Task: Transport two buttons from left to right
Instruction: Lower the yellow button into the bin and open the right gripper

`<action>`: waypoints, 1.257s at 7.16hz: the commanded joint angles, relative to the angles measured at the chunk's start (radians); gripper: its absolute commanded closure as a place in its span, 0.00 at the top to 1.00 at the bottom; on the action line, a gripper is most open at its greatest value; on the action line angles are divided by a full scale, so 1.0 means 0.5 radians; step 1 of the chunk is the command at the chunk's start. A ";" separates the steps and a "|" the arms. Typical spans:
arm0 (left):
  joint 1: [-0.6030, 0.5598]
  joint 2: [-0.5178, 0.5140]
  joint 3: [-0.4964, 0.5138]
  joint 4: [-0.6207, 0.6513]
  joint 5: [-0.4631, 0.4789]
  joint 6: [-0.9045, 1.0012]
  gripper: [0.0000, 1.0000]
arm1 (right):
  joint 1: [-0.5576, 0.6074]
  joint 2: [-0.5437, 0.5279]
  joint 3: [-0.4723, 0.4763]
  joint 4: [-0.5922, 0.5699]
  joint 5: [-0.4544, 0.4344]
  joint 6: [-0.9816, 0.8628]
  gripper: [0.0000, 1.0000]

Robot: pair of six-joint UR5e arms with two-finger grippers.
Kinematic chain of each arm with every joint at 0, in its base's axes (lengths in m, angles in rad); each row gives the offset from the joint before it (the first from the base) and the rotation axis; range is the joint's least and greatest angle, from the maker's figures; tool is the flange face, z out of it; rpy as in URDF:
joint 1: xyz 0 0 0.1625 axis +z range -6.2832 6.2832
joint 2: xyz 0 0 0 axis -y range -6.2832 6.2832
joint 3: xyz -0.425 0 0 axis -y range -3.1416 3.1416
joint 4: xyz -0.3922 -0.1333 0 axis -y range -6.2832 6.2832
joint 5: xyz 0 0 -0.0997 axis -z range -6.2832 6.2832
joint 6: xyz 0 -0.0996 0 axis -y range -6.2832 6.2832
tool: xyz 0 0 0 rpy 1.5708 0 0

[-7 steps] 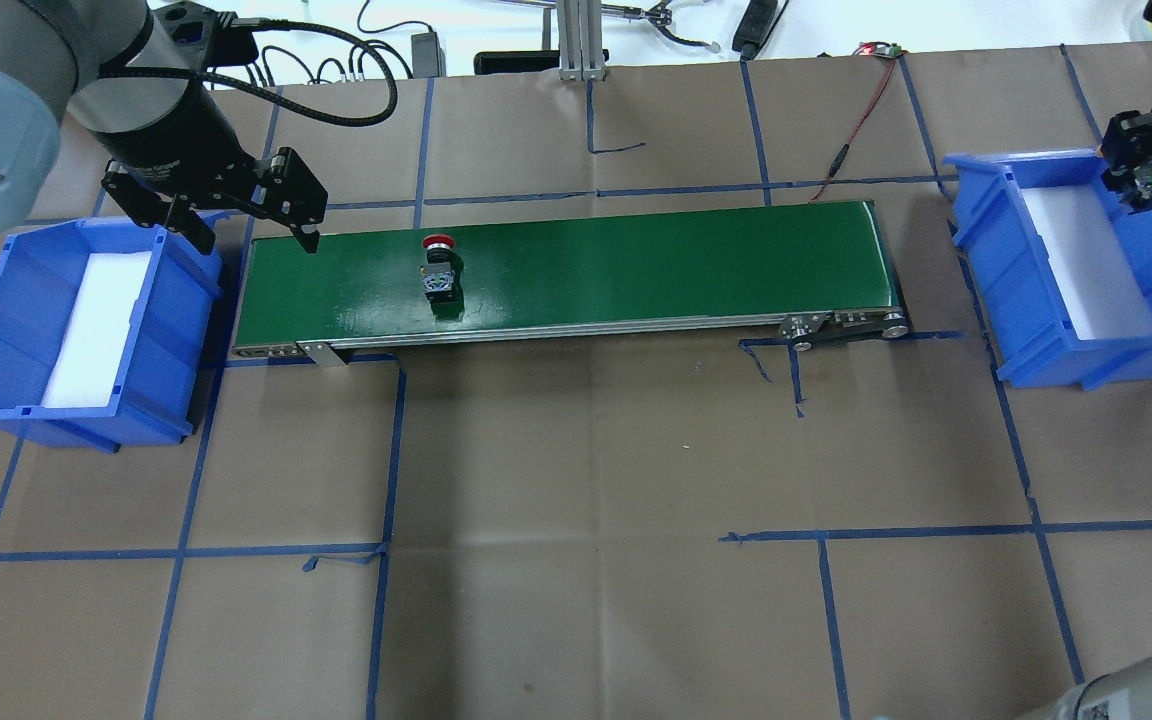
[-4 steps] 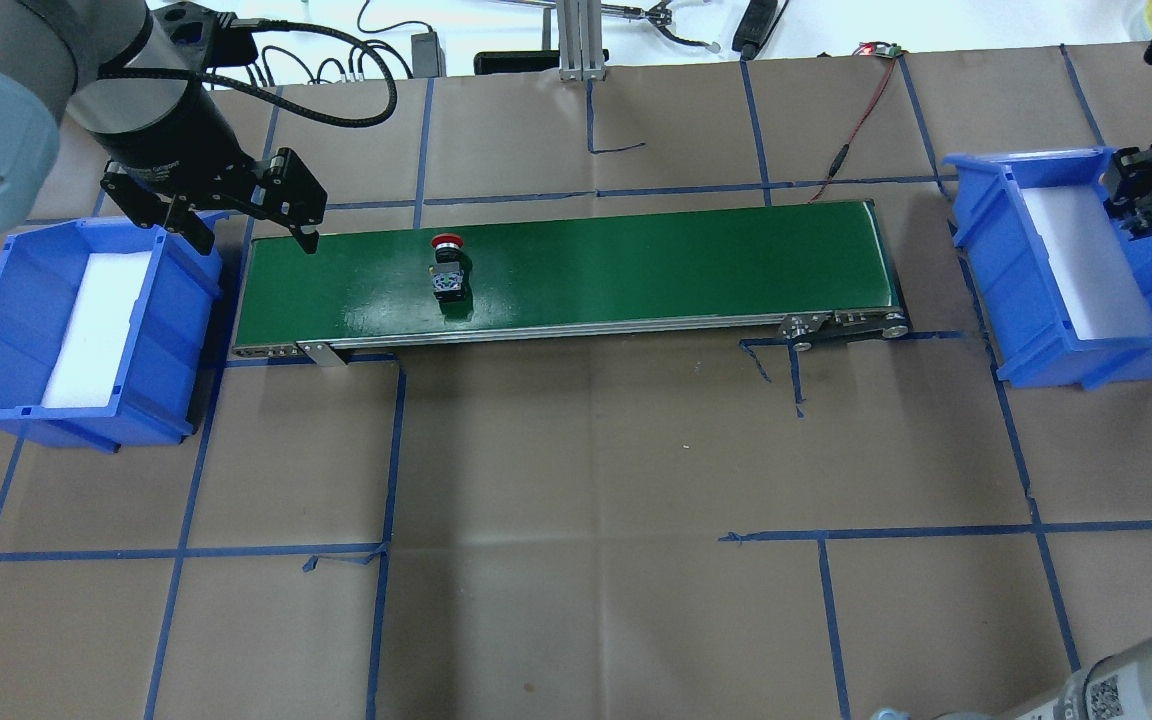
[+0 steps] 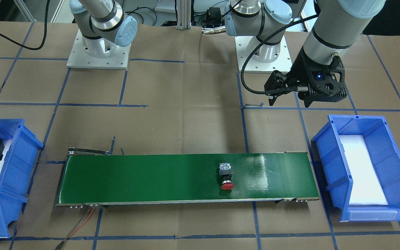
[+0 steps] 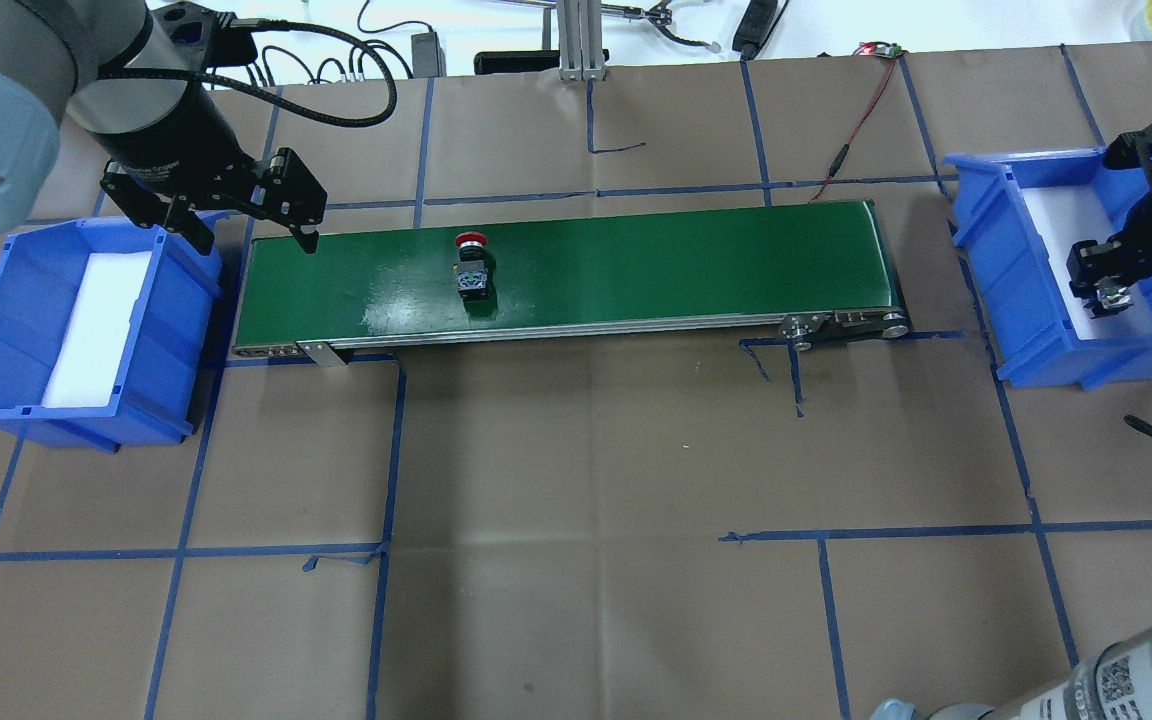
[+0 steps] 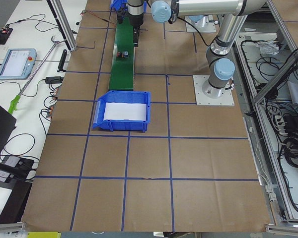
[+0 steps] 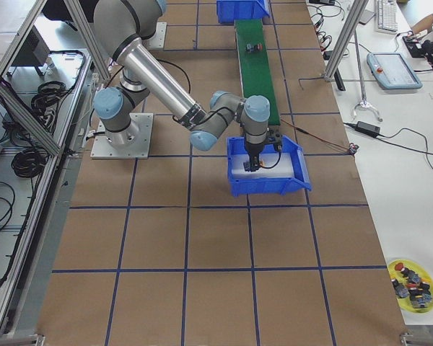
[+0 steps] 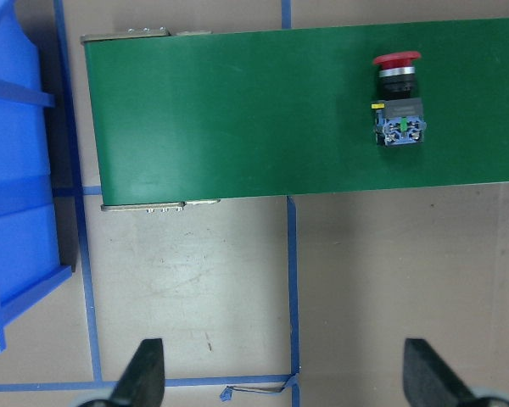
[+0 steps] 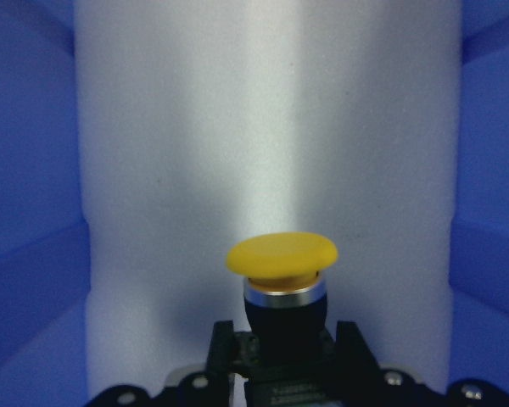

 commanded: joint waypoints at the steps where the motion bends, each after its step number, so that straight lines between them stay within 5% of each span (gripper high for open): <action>1: 0.000 0.001 0.000 0.001 -0.002 0.005 0.99 | -0.009 0.024 0.049 -0.008 -0.002 0.002 0.03; 2: 0.000 0.001 0.000 0.001 -0.002 -0.002 0.99 | -0.009 0.024 0.068 -0.008 -0.002 0.005 0.04; 3: 0.000 0.001 0.000 0.001 -0.002 -0.002 0.99 | -0.009 0.015 0.071 -0.011 -0.008 0.012 0.18; 4: 0.000 0.001 0.000 0.001 -0.002 -0.002 0.99 | -0.009 0.009 0.068 -0.008 0.007 0.036 0.85; 5: 0.000 0.001 0.000 0.001 -0.002 -0.002 0.99 | -0.009 0.006 0.050 -0.008 0.047 0.036 0.95; 9: 0.000 0.001 0.000 -0.002 -0.002 -0.002 0.99 | -0.009 -0.016 -0.011 0.019 0.053 0.042 0.99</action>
